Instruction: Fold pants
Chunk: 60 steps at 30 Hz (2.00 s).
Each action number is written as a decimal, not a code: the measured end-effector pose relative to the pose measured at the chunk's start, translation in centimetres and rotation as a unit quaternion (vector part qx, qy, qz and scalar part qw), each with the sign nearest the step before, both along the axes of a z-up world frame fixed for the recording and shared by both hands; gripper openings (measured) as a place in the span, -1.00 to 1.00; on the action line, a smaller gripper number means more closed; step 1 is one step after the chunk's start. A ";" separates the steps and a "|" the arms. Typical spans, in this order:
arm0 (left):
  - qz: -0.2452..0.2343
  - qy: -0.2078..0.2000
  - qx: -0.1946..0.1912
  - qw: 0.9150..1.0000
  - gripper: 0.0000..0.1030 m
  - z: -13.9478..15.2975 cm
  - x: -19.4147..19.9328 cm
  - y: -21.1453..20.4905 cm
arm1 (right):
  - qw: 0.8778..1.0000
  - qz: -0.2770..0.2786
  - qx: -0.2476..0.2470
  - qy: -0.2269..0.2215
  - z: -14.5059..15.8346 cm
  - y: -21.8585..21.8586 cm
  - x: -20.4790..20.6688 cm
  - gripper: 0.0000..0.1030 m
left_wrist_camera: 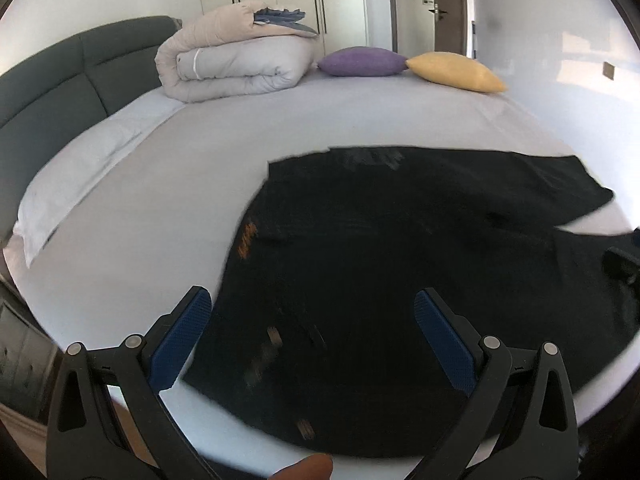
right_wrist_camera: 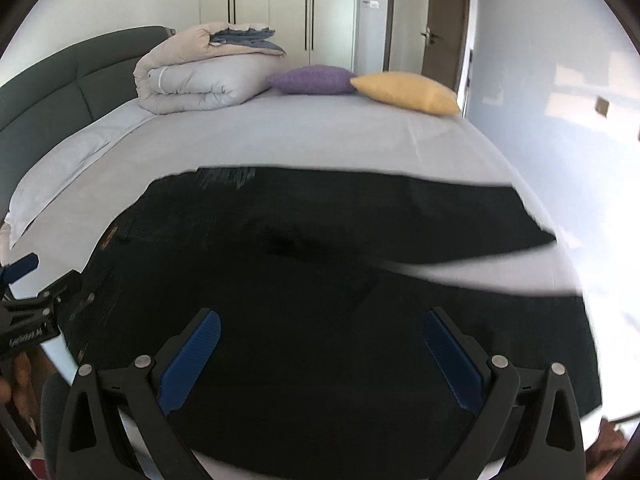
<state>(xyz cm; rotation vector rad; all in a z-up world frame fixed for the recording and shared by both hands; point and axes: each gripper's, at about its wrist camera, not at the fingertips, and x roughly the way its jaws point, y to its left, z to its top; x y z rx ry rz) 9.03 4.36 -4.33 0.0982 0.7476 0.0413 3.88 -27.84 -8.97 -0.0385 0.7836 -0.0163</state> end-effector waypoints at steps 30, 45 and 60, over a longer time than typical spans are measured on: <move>-0.283 0.216 -0.012 0.934 0.72 -8.0 38.8 2.2 | 0.961 0.246 0.101 0.077 -5.7 -4.9 25.8 0.47; -0.320 0.141 0.007 0.937 -0.90 -7.2 36.3 1.3 | 0.938 0.328 0.043 0.104 -6.3 0.6 31.2 0.15; -0.312 0.019 0.025 0.950 -0.92 -5.5 27.0 1.8 | 0.912 0.376 -0.072 0.144 -7.4 7.4 33.9 -0.41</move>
